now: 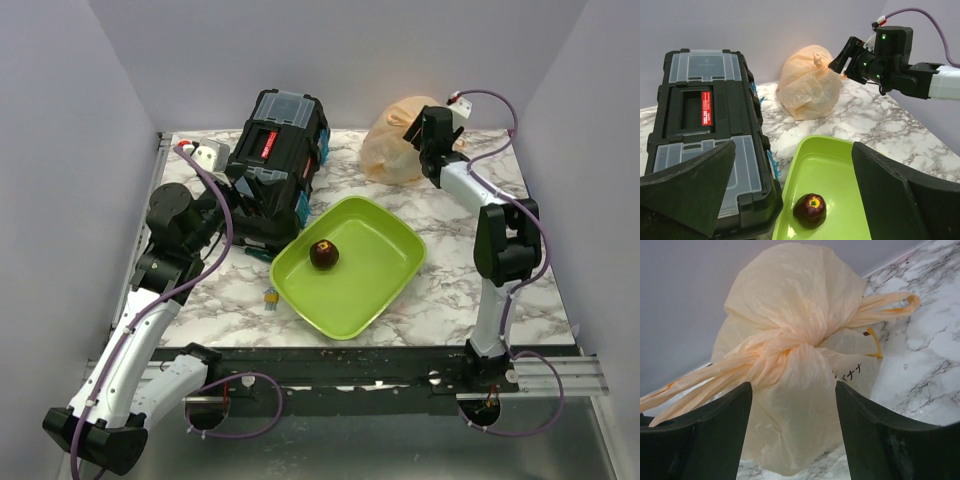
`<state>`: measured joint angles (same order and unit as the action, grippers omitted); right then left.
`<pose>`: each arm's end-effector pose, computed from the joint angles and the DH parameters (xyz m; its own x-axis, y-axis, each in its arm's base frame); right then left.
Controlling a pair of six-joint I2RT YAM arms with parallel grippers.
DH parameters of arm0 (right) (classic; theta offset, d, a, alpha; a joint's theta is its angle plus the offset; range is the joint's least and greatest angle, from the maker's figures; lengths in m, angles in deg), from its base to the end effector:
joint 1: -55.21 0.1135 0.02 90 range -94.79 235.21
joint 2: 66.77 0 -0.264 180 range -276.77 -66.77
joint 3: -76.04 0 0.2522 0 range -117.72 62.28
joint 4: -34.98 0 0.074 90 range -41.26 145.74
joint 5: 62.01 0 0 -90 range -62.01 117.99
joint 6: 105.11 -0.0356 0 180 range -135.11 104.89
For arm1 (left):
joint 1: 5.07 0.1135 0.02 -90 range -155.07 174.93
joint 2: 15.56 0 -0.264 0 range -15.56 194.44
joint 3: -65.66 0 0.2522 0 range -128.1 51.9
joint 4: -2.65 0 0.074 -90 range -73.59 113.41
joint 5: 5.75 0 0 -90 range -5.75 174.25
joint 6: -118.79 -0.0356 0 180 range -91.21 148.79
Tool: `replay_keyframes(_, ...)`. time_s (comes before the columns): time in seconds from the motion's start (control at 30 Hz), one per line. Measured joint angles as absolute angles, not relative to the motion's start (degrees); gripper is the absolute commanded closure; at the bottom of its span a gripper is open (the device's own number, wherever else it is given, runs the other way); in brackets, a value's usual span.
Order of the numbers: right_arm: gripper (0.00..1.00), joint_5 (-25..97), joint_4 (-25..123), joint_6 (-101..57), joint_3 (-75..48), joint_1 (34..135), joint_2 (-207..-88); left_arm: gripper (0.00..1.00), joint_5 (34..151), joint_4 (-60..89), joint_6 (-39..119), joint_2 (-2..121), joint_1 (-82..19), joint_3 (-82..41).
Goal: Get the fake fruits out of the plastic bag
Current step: Move the plastic bag to the center of the board.
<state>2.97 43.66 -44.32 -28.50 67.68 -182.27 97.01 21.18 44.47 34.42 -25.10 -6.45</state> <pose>0.4732 0.0892 0.2681 -0.1921 0.4104 -0.8914 0.3288 0.8828 0.3355 0.1780 -0.0733 0.4175 -0.0895 -0.2479 -0.9646 0.5370 0.8037 -0.2564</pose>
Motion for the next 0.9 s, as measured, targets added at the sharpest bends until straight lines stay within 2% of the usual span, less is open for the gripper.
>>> replay_keyframes(0.23,0.35,3.0,43.7,-40.5,-33.1,66.8,-186.9,0.01,97.0,20.8,44.9,34.4,-25.8,-6.2)
replay_keyframes(0.43,0.44,3.5,43.7,-37.5,-35.9,66.6,-189.9,0.01,97.4,20.7,45.2,34.4,-26.1,-6.1)
replay_keyframes(0.6,0.64,4.0,43.6,-36.9,-35.8,66.4,-190.1,0.01,98.0,20.4,45.8,34.4,-26.2,-6.0)
replay_keyframes(0.77,0.94,2.4,43.3,-37.2,-33.2,66.3,-190.1,0.01,98.3,20.3,46.1,34.4,-26.2,-5.9)
replay_keyframes(0.9,0.99,-1.0,43.8,-39.1,-28.5,66.4,-188.3,0.01,98.4,20.3,46.4,34.4,-26.2,-5.8)
